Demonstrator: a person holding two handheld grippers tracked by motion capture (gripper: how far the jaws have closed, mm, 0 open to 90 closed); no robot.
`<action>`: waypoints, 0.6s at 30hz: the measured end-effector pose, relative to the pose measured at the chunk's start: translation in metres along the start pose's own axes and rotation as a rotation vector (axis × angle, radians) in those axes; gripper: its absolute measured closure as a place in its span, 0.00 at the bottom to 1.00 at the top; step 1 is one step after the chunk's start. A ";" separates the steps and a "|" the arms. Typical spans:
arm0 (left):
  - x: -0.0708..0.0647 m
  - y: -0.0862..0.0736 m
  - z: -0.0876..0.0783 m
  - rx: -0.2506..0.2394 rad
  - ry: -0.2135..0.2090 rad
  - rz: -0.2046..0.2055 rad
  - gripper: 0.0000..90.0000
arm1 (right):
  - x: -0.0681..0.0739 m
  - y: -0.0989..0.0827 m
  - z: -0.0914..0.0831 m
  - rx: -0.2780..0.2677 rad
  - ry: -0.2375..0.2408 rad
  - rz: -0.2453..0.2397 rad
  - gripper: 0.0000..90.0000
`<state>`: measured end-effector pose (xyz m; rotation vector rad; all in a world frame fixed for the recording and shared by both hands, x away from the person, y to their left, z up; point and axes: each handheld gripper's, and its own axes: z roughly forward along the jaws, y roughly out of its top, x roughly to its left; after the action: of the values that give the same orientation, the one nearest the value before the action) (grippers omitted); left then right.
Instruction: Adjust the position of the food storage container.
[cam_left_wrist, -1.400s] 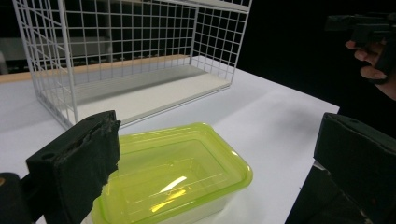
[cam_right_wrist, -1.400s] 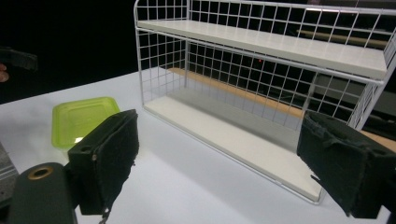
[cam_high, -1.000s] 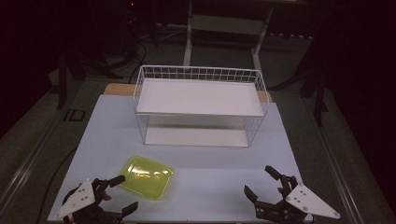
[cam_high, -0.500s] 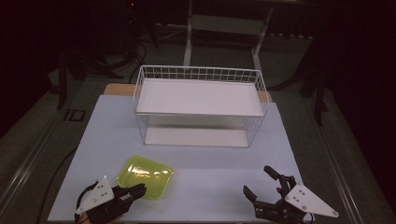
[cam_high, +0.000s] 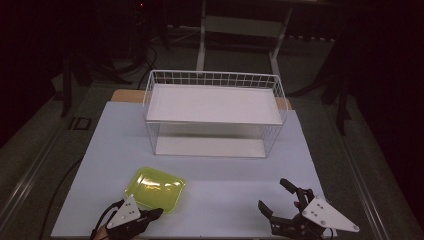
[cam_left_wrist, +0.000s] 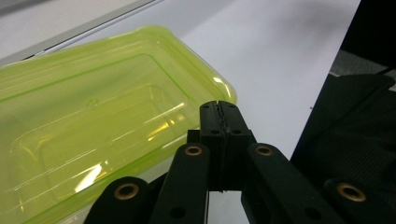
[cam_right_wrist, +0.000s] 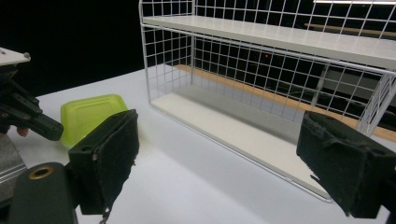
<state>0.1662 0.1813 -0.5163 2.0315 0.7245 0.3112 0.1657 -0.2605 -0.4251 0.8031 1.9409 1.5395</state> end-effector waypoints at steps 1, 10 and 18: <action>0.001 0.000 0.002 0.003 0.004 0.001 1.00 | 0.000 0.000 0.000 0.000 0.001 0.001 0.14; 0.007 0.008 0.016 -0.007 0.011 0.002 1.00 | 0.000 0.000 0.000 0.002 0.007 0.002 0.14; 0.010 0.014 0.028 -0.020 0.005 0.005 1.00 | 0.001 -0.001 0.001 0.008 0.012 0.002 0.14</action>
<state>0.1924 0.1628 -0.5203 2.0145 0.7167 0.3257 0.1656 -0.2596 -0.4262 0.8017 1.9570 1.5420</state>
